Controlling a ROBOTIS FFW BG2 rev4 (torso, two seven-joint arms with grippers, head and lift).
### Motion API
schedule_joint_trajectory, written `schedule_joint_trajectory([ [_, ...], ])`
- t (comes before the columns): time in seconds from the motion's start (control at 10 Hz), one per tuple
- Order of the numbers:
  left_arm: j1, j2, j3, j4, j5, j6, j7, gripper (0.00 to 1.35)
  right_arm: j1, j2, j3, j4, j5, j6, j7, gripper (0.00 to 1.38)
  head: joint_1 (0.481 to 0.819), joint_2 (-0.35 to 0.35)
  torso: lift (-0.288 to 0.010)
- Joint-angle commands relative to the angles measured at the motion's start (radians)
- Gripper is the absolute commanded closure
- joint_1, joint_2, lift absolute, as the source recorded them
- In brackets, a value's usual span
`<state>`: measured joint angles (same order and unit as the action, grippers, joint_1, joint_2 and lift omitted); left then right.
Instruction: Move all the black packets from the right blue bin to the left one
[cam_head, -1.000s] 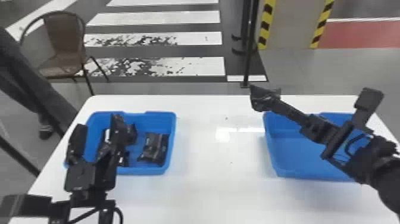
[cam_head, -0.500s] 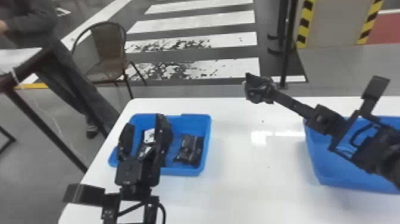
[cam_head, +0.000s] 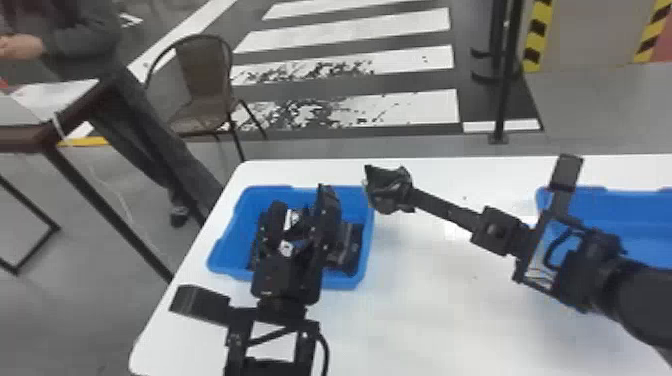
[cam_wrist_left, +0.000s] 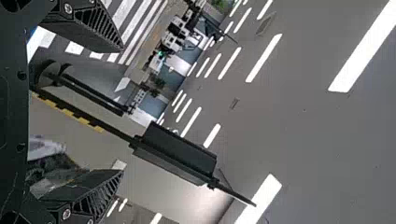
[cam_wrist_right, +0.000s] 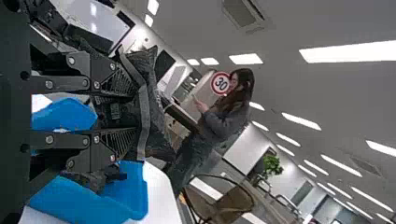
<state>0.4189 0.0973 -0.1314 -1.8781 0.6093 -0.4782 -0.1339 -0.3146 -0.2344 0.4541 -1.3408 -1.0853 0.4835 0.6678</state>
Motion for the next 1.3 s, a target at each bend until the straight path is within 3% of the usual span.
schedule_joint_trajectory([
  [0.0, -0.014, 0.008, -0.022, -0.008, 0.011, 0.031, -0.009, 0.11, -0.017, 0.000, 0.056, -0.001, -0.020, 0.000, -0.005, 0.89, 0.695, 0.301, -0.140],
  [0.8, -0.016, 0.016, -0.044, -0.020, -0.017, 0.090, -0.009, 0.12, -0.032, 0.001, 0.134, -0.015, -0.051, 0.000, -0.014, 0.89, 0.695, 0.320, -0.140],
  [0.9, -0.004, 0.016, -0.036, -0.060, -0.033, 0.144, 0.008, 0.18, -0.032, 0.001, 0.134, -0.018, -0.053, -0.005, -0.014, 0.89, 0.695, 0.324, -0.140],
  [1.1, 0.015, 0.018, -0.022, -0.111, -0.033, 0.225, 0.030, 0.64, -0.039, 0.001, 0.132, -0.030, -0.055, -0.010, -0.014, 0.89, 0.695, 0.322, -0.140],
  [1.2, 0.023, 0.022, -0.018, -0.155, -0.037, 0.306, 0.039, 0.94, -0.039, 0.001, 0.132, -0.035, -0.057, -0.012, -0.014, 0.89, 0.695, 0.321, -0.140],
])
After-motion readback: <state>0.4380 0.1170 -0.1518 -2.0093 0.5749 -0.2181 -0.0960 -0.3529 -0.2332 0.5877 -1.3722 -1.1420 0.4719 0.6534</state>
